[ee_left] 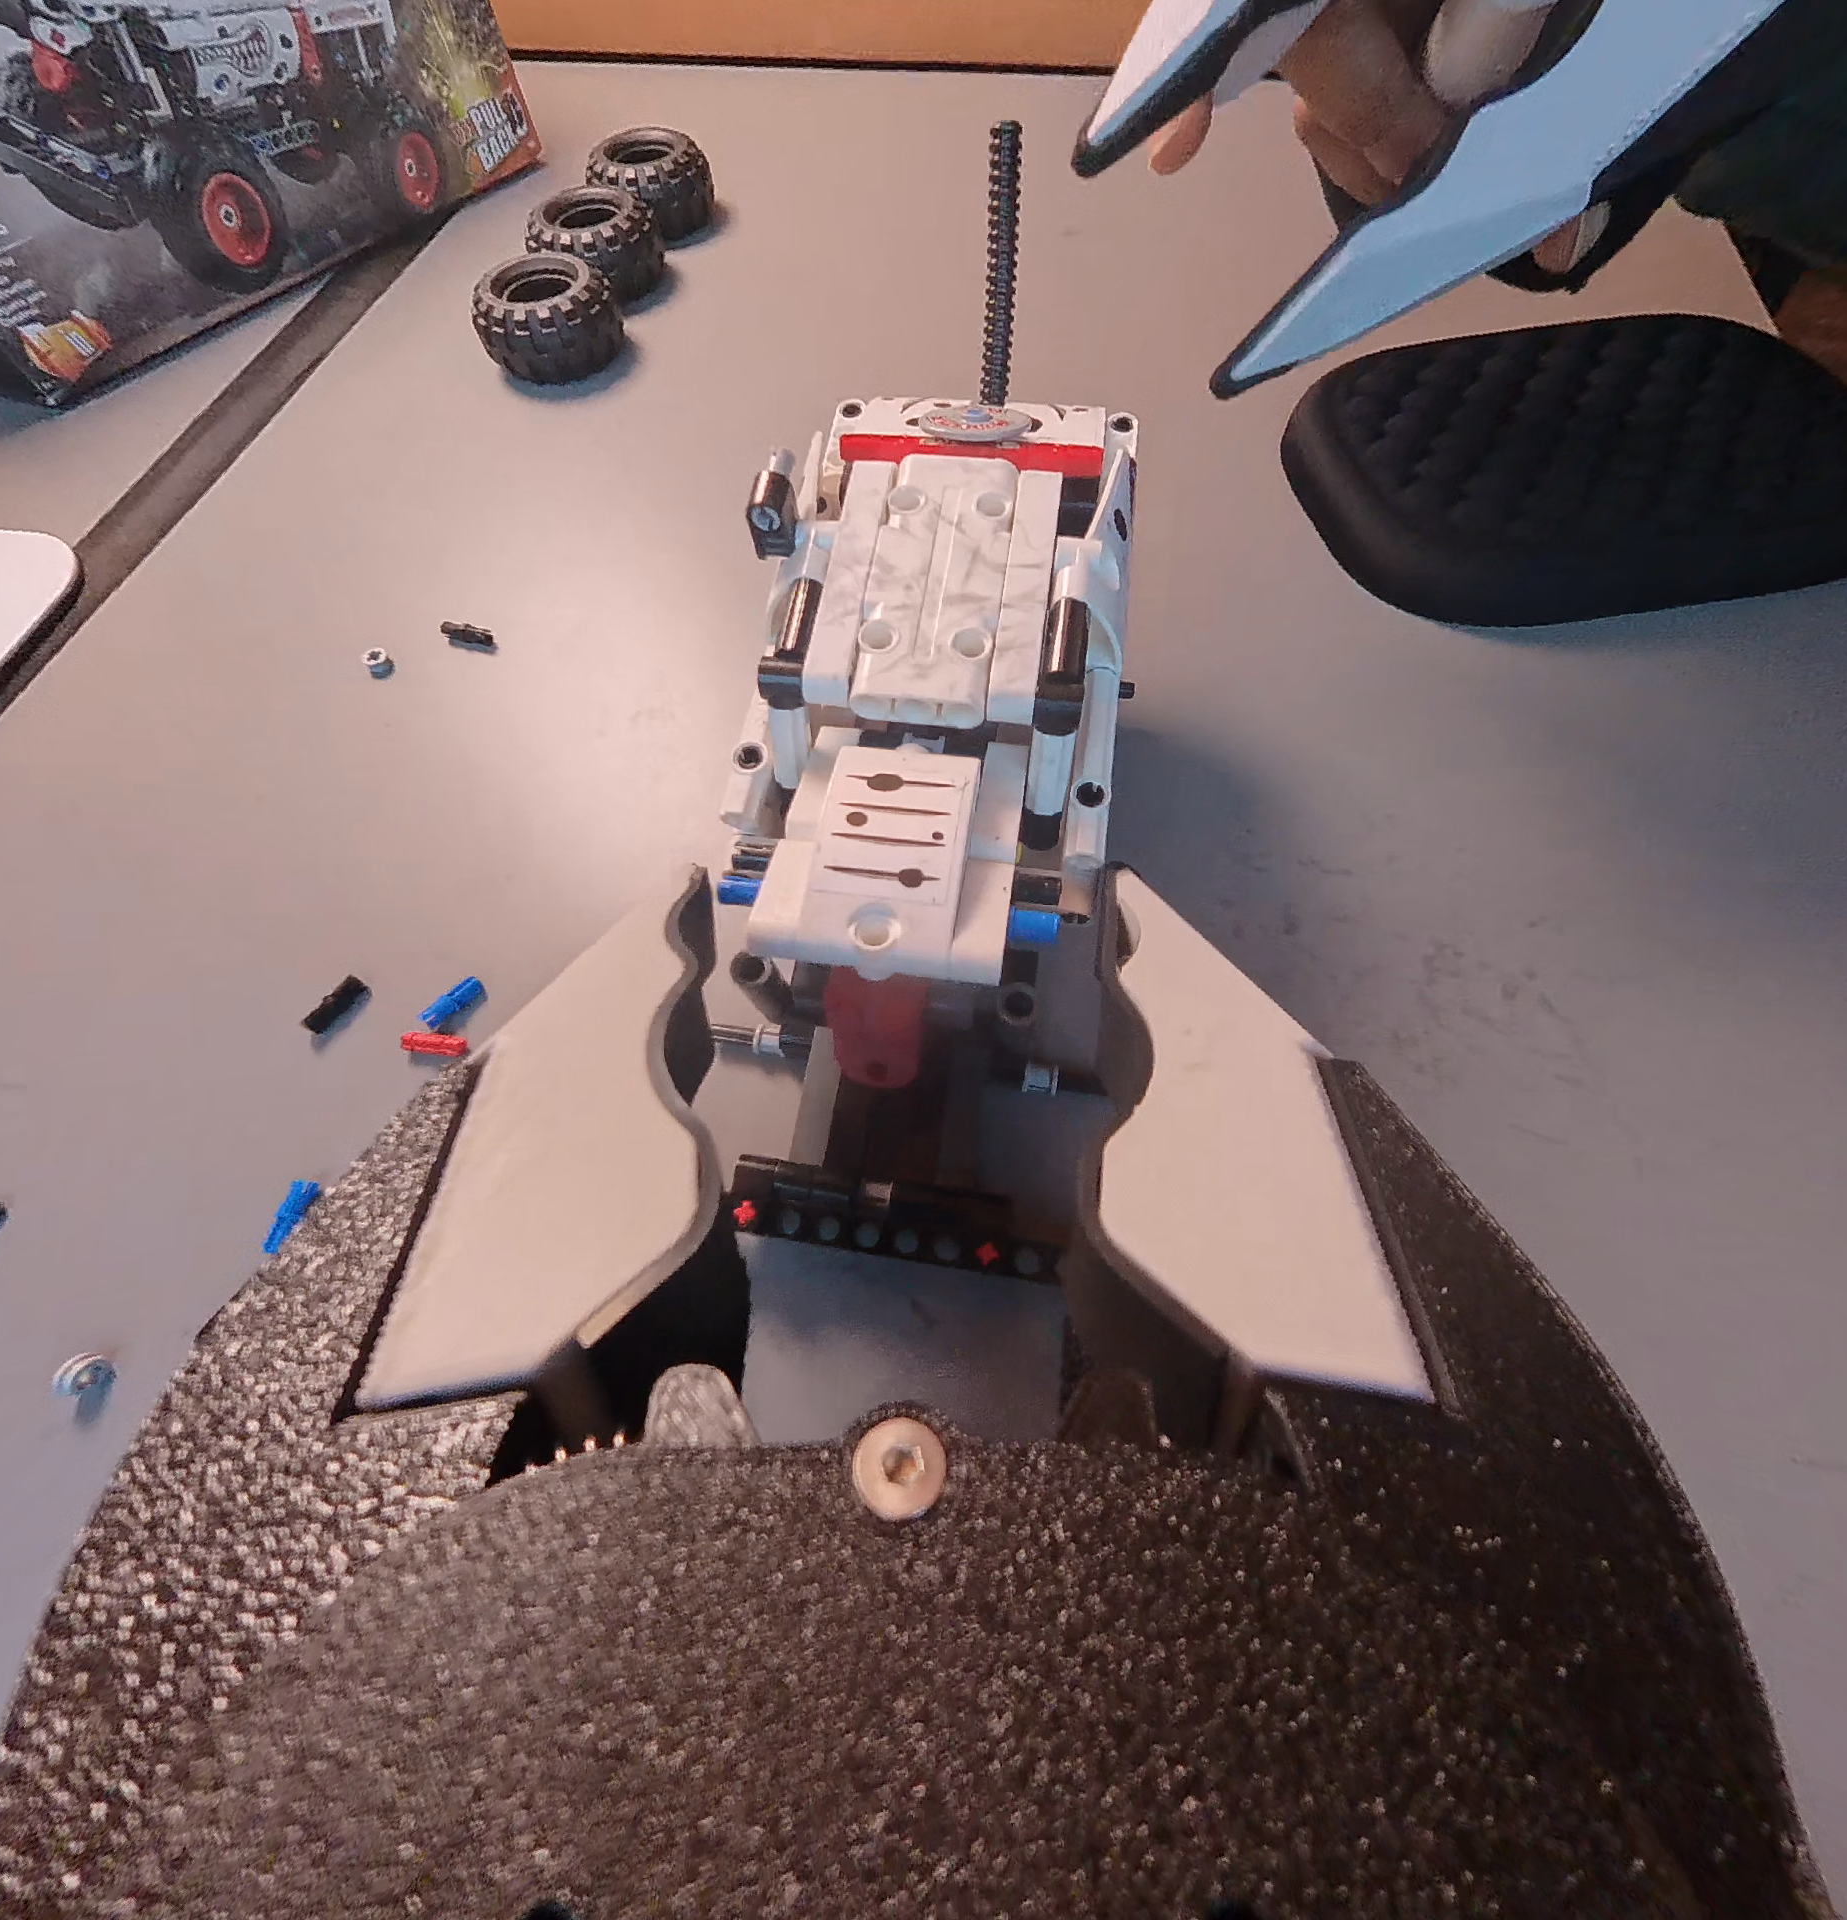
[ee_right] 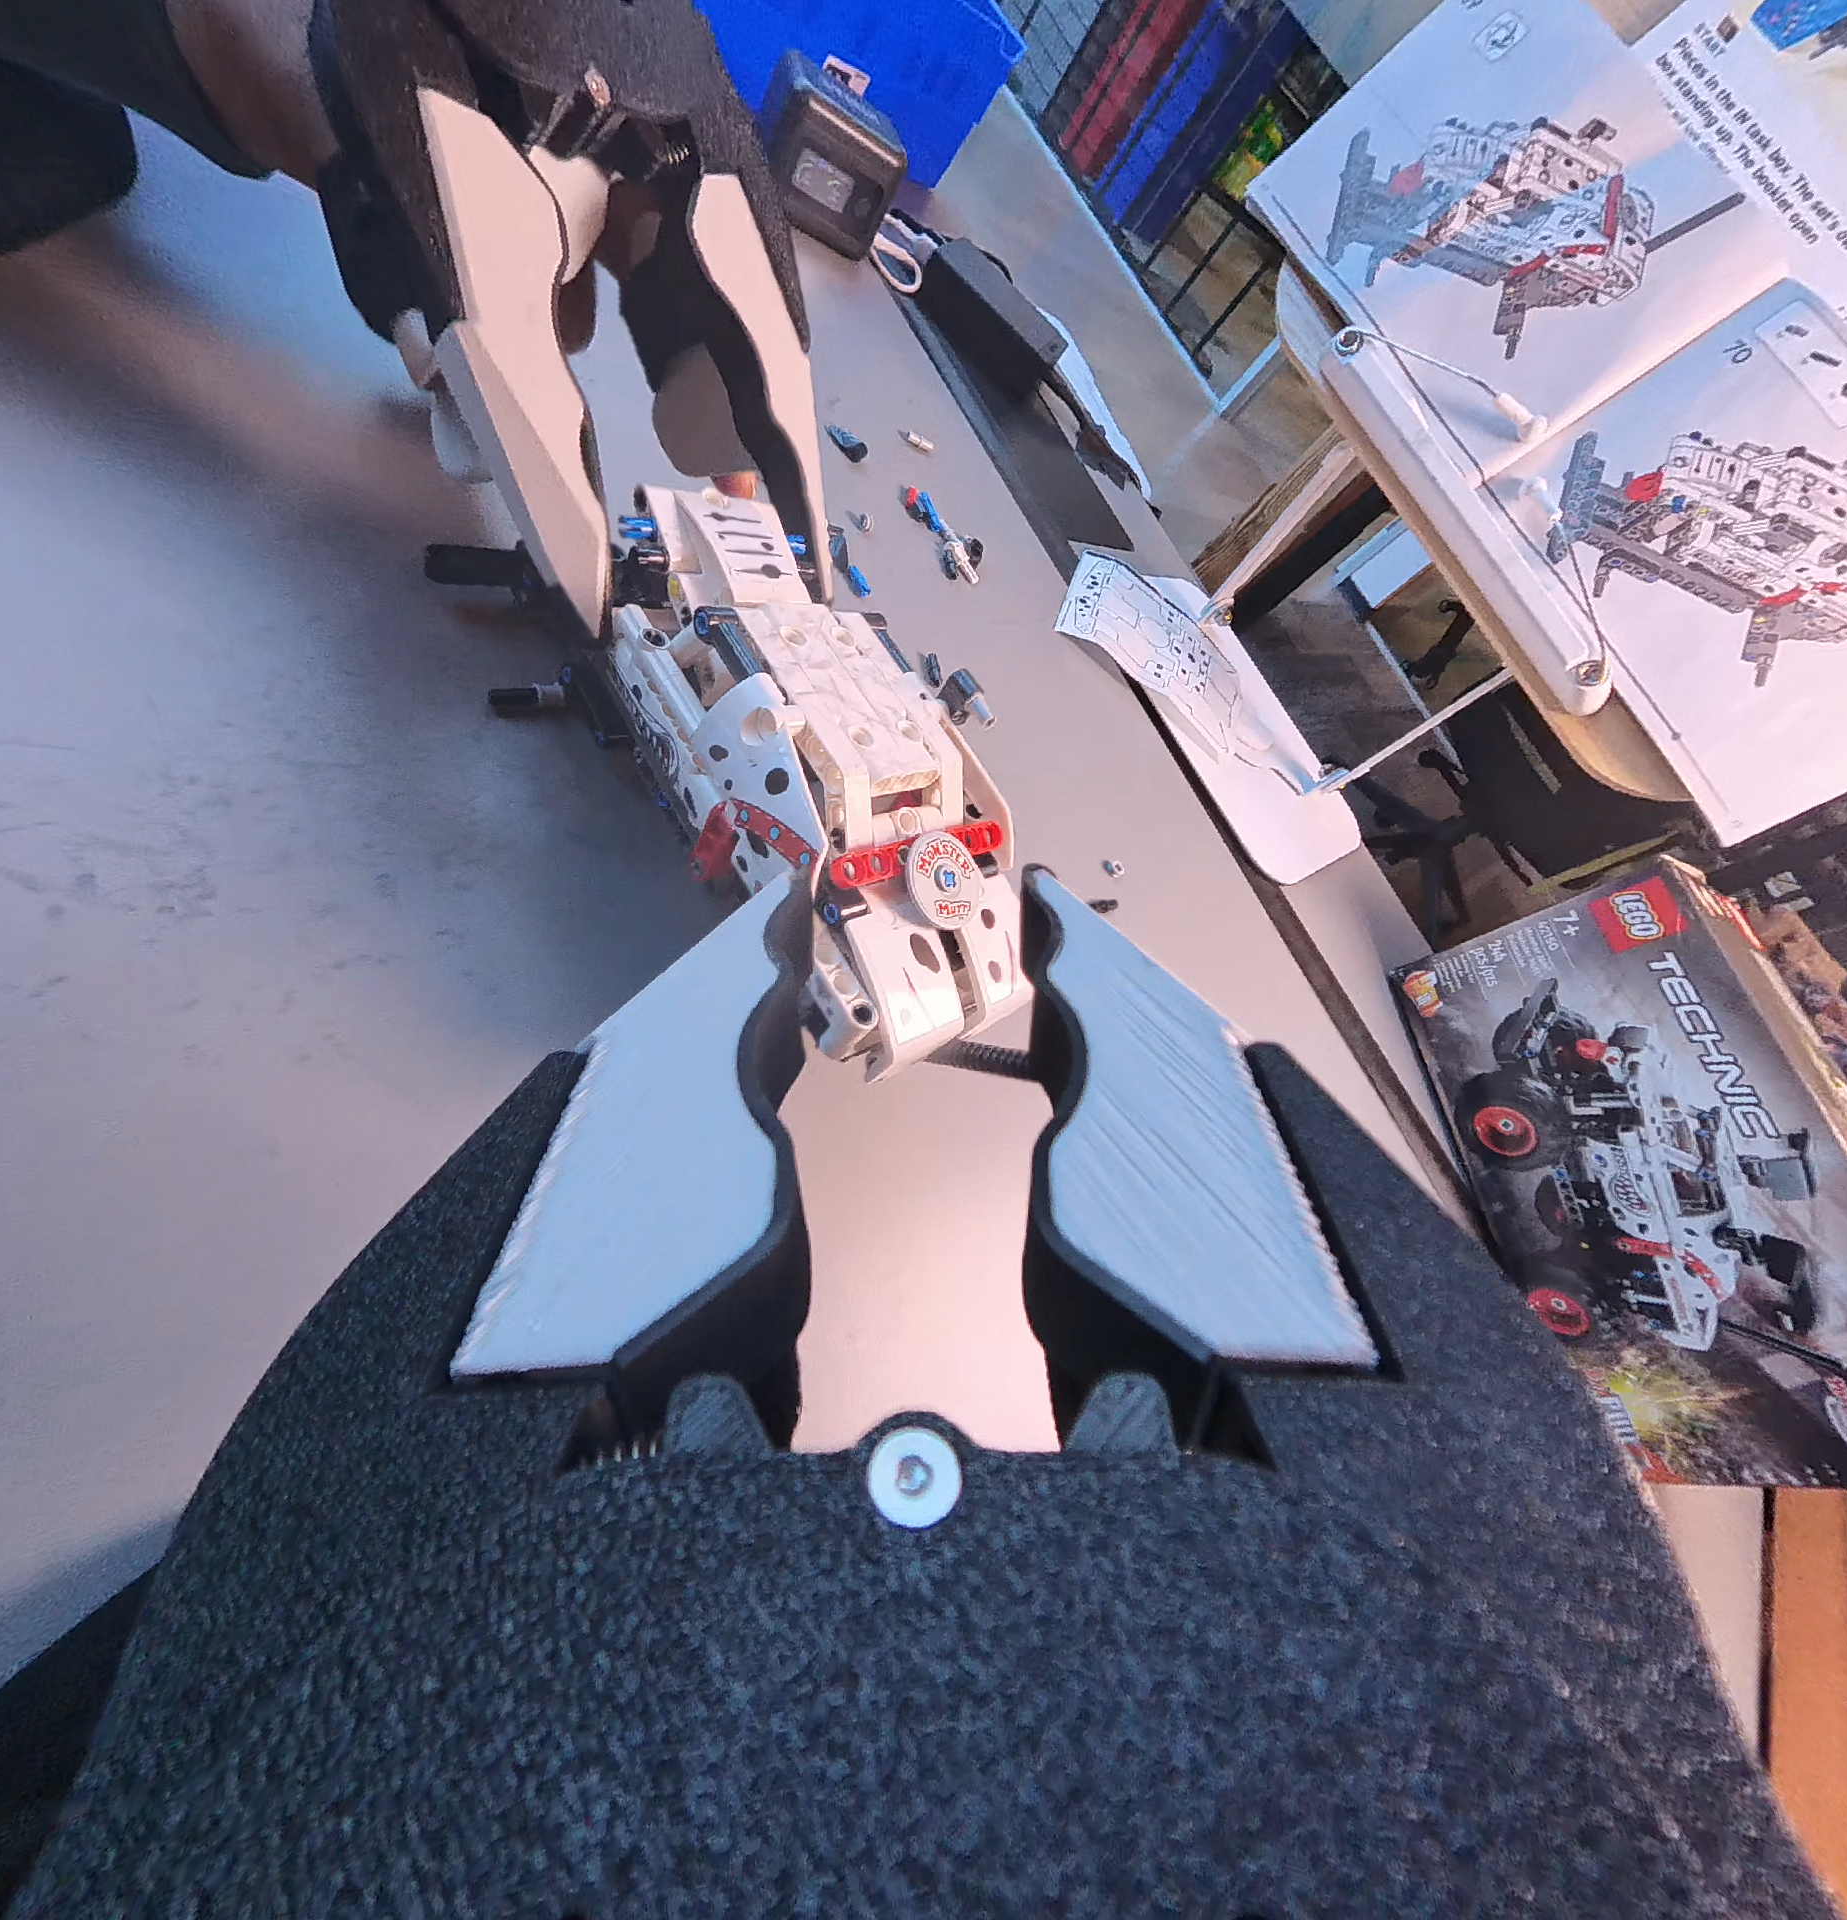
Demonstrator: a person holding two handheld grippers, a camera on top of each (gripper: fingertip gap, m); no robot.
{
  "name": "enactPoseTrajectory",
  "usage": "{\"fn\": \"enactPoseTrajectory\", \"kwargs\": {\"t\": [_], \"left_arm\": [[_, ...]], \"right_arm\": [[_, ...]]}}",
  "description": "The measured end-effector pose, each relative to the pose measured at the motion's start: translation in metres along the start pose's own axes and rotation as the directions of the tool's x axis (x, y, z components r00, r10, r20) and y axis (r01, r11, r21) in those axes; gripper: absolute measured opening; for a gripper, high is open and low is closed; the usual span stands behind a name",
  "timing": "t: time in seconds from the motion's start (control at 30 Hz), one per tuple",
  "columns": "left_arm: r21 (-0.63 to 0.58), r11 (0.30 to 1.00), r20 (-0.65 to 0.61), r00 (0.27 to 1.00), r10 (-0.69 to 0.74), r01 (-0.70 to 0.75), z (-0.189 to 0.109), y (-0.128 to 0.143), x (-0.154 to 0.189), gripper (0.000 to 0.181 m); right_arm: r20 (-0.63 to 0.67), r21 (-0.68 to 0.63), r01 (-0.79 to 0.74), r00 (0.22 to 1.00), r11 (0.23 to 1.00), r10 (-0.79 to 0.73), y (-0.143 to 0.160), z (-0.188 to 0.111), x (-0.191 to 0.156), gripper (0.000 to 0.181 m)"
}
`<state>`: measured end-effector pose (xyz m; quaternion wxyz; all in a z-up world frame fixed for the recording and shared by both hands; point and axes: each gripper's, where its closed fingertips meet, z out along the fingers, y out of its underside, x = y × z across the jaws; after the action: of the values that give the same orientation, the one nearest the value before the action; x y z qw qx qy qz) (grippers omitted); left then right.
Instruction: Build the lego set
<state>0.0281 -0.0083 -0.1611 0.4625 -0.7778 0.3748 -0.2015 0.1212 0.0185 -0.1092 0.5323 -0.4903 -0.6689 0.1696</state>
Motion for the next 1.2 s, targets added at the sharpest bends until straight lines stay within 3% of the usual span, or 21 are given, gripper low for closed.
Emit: {"fn": "enactPoseTrajectory", "kwargs": {"t": [0.33, 0.53, 0.63, 0.73, 0.8, 0.87, 0.97, 1.1, 1.2], "left_arm": [[0.014, 0.999, 0.0, 0.999, -0.033, 0.033, -0.006, 0.002, 0.003, 0.061], [0.018, 0.998, 0.0, 0.999, -0.052, 0.052, -0.007, 0.001, 0.004, 0.054], [0.021, 0.999, -0.006, 0.999, -0.034, 0.035, -0.007, 0.001, 0.007, 0.054], [0.02, 0.999, -0.006, 1.0, -0.03, 0.03, -0.007, 0.002, 0.007, 0.053], [0.032, 0.999, -0.016, 0.999, -0.032, 0.033, -0.009, 0.001, 0.007, 0.053], [0.06, 0.998, -0.024, 0.999, -0.032, 0.033, -0.014, -0.002, 0.006, 0.056], [0.143, 0.988, -0.026, 0.998, -0.061, 0.064, -0.029, -0.013, -0.001, 0.058], [0.222, 0.97, 0.046, 0.992, -0.117, 0.105, -0.05, -0.017, -0.023, 0.058], [0.204, 0.97, -0.003, 0.991, -0.132, 0.13, -0.052, -0.01, -0.02, 0.063]], "right_arm": [[0.037, 0.038, -0.047, 0.998, 0.998, 0.046, 0.001, 0.01, -0.014, 0.031], [0.051, 0.013, -0.012, 0.999, 1.0, 0.011, 0.005, 0.023, -0.019, 0.008], [0.151, 0.059, -0.075, 0.986, 0.995, 0.066, -0.01, 0.013, -0.017, 0.005], [0.123, 0.184, -0.147, 0.984, 0.972, 0.125, -0.046, -0.003, 0.035, 0.005], [0.059, 0.182, -0.156, 0.987, 0.971, 0.148, -0.05, 0.004, 0.081, 0.005], [0.052, 0.083, -0.123, 0.992, 0.989, 0.119, -0.027, 0.031, 0.11, 0.01], [0.149, -0.092, -0.172, 0.972, 0.981, 0.184, 0.026, 0.088, 0.122, 0.023], [0.297, -0.245, -0.254, 0.899, 0.936, 0.321, 0.077, 0.147, 0.099, 0.031], [0.383, -0.356, -0.242, 0.843, 0.903, 0.377, 0.097, 0.167, 0.075, 0.042]]}}
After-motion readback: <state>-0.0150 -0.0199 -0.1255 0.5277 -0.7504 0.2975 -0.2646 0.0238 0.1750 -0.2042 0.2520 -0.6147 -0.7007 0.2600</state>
